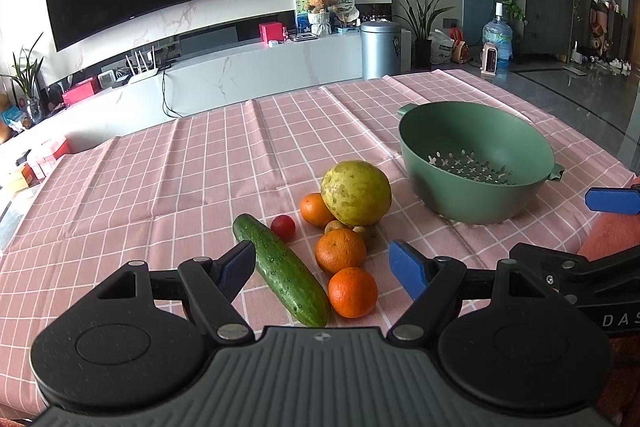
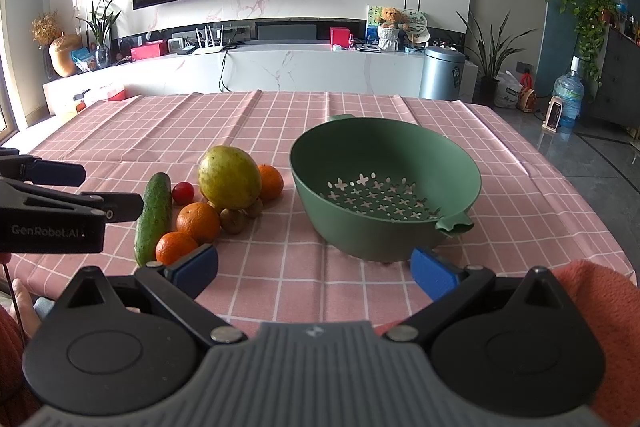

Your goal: Organize fruits

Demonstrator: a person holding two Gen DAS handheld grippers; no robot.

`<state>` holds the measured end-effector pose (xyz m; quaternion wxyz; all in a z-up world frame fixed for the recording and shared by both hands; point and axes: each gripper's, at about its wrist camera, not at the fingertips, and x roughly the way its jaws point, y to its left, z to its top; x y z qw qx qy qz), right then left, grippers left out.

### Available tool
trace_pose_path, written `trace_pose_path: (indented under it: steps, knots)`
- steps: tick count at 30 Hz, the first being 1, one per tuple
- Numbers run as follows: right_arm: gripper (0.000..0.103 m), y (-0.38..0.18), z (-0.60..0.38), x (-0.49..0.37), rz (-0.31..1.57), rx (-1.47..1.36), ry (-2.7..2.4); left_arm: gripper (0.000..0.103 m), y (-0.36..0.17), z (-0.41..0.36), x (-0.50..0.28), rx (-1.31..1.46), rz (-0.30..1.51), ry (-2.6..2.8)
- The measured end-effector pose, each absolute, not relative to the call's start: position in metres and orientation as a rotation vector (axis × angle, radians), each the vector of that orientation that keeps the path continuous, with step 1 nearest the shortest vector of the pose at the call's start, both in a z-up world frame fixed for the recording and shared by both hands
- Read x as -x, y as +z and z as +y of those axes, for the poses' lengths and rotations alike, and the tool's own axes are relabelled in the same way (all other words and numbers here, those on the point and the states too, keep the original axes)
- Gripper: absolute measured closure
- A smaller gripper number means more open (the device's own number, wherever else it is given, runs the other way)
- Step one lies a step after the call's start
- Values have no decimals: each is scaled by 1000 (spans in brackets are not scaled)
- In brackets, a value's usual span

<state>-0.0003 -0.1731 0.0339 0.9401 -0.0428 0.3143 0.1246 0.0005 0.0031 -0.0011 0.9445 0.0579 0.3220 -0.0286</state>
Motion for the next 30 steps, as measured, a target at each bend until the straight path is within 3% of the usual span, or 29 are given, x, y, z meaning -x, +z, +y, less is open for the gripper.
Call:
trace_pose_path:
  steps: [30]
  knots:
    - [4, 32, -169, -1, 658, 128, 239, 14, 0, 2, -1, -119, 653, -56]
